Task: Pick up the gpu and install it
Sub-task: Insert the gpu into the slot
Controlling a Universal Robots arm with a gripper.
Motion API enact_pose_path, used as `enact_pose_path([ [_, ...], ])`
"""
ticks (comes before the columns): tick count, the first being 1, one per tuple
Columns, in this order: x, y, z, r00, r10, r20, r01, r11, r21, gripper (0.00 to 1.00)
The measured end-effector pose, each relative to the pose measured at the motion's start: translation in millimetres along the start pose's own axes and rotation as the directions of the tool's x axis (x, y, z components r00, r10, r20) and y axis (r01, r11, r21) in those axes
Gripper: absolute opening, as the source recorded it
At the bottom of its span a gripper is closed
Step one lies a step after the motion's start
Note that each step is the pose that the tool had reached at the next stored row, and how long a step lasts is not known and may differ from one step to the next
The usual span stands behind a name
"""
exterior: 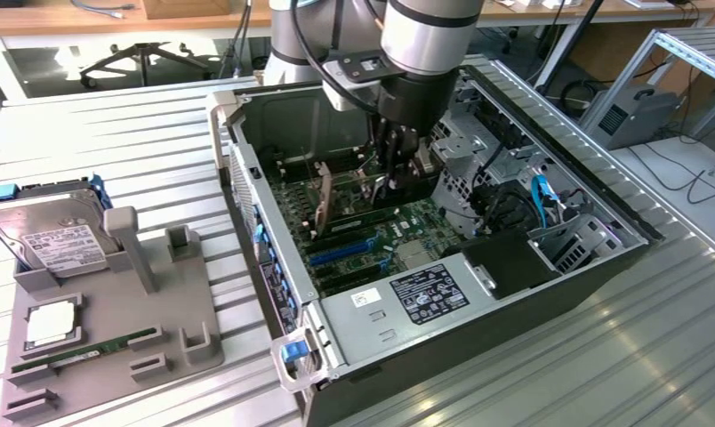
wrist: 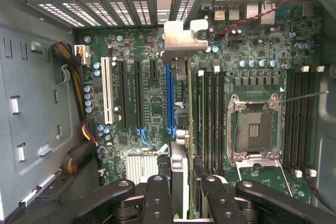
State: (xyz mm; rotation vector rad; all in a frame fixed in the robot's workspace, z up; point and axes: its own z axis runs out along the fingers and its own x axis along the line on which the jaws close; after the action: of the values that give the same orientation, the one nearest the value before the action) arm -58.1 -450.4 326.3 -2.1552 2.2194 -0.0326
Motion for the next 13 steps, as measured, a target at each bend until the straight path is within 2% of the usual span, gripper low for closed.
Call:
enact_pose_path([
  [13,1.0,2.1,1.4,1.0000,0.000,-0.0006,0.000,1.0000,0.0001,0.27],
])
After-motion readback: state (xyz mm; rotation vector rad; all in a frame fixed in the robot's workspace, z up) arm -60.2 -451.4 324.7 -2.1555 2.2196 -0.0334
